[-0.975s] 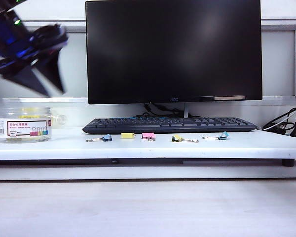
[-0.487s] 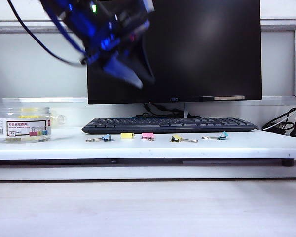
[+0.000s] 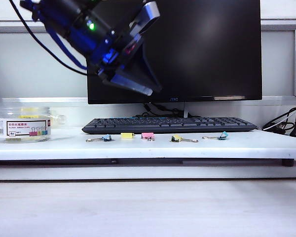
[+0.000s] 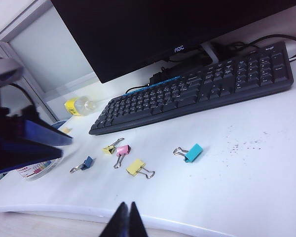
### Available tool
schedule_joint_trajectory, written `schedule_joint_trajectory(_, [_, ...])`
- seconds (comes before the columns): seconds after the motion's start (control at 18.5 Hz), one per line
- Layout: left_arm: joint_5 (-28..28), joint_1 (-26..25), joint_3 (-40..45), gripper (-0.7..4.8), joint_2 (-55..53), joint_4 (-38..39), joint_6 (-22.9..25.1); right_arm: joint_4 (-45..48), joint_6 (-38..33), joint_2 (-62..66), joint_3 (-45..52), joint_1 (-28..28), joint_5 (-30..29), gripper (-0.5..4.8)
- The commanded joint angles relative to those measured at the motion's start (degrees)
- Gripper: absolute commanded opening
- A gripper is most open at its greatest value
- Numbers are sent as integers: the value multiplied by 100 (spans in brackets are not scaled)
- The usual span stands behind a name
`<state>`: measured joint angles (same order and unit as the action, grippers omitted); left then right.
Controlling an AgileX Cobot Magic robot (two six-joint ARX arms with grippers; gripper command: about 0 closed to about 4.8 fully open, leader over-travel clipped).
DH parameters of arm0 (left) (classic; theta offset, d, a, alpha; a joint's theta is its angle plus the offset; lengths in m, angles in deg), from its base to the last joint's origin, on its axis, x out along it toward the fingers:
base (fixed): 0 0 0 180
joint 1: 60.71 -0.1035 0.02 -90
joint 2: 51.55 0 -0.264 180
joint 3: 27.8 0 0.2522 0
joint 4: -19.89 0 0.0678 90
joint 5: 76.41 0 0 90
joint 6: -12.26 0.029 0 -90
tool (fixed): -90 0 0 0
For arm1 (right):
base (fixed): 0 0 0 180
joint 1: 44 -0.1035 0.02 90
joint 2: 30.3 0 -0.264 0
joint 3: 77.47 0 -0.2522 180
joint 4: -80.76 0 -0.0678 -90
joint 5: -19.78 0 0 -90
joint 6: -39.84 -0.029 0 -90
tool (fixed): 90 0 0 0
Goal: Pick up the clips with the largest number of clips of the same color on the table and place them in a round transparent plastic box.
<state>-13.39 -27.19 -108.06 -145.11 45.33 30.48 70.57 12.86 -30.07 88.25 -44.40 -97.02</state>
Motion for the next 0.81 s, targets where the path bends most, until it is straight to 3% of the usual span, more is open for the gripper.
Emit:
schedule_joint_trajectory(0.05, [-433, -22, -260, 190, -289, 31, 48, 127, -7, -11, 15, 2, -17, -1])
schedule_joint_trajectory(0.22, [-647, -11, -645, 190, -651, 262, 151, 142, -7, -11, 15, 2, -17, -1])
schedule_joint_trajectory(0.32, [-671, -9, -920, 192, -894, 627, 498, 144, -4, -11, 15, 2, -17, -1])
schedule_joint_trajectory(0.38, [-667, -9, -1027, 263, -984, 874, 780, 144, -4, -11, 15, 2, -20, -1])
schedule_joint_trajectory(0.43, [-625, -11, -1088, 370, -1047, 1062, 981, 144, -4, -11, 15, 2, -17, -1])
schedule_joint_trajectory(0.49, [-472, -13, -1143, 399, -1115, 1252, 1202, 144, -4, -11, 15, 2, -17, -1])
schedule_joint_trajectory(0.81, [-105, 0, -1174, 398, -1213, 1453, 2140, 144, -4, -11, 15, 2, -13, -1])
